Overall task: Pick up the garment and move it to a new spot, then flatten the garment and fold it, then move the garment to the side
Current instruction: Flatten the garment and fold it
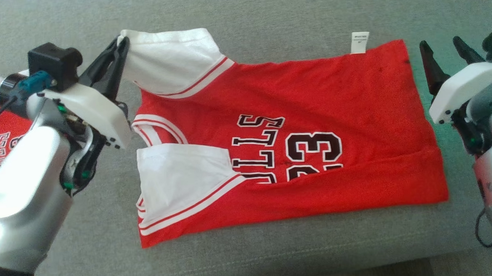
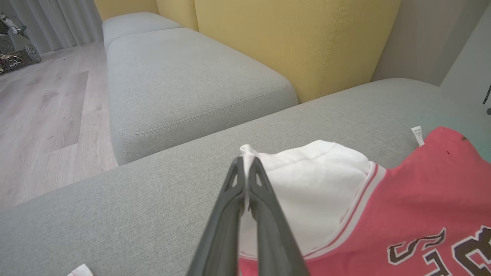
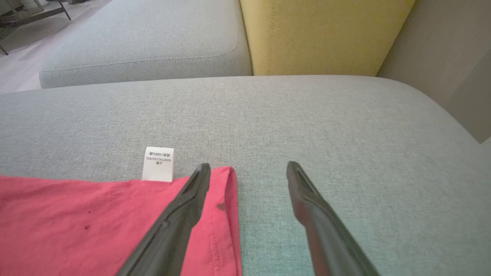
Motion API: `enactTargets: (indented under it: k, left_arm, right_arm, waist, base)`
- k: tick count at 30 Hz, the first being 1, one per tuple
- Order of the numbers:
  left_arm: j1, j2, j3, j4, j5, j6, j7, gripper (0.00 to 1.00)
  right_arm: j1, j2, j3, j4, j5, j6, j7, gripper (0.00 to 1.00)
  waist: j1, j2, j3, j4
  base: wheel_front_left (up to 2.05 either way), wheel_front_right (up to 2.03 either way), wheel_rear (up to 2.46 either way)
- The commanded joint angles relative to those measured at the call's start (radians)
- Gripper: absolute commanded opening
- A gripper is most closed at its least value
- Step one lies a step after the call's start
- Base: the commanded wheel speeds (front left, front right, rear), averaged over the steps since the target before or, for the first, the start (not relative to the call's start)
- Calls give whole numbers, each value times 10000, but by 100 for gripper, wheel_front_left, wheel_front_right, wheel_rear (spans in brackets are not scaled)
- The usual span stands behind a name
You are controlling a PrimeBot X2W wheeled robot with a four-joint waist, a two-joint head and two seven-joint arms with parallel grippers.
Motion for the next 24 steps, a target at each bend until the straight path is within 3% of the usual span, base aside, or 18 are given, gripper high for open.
enactTargets:
  k: [1, 12, 23, 24]
  left_arm:
    - [-271, 519, 439, -553, -89, 162, 65, 0]
    - [-468, 702, 259, -1871, 64, 375, 646, 0]
    - [-705, 806, 277, -2247, 119, 518, 816, 0]
    - [-707, 808, 277, -2244, 118, 536, 822, 0]
  right_arm:
    - [-518, -169, 167, -96, 108, -9, 96, 100]
    - [-1961, -211, 690, 1485, 646, -9, 906, 100]
    - [-2739, -114, 894, 3169, 778, -9, 949, 100]
    - [-2750, -42, 938, 3254, 947, -9, 1032, 31]
  waist:
    - [0, 0, 57, 113]
    - [0, 0, 840, 459]
    - [0, 0, 1222, 630]
    - [0, 0, 1219, 632]
  base:
    - [0, 0, 0]
    - [0, 0, 0]
    - [0, 0, 0]
    - [0, 0, 0]
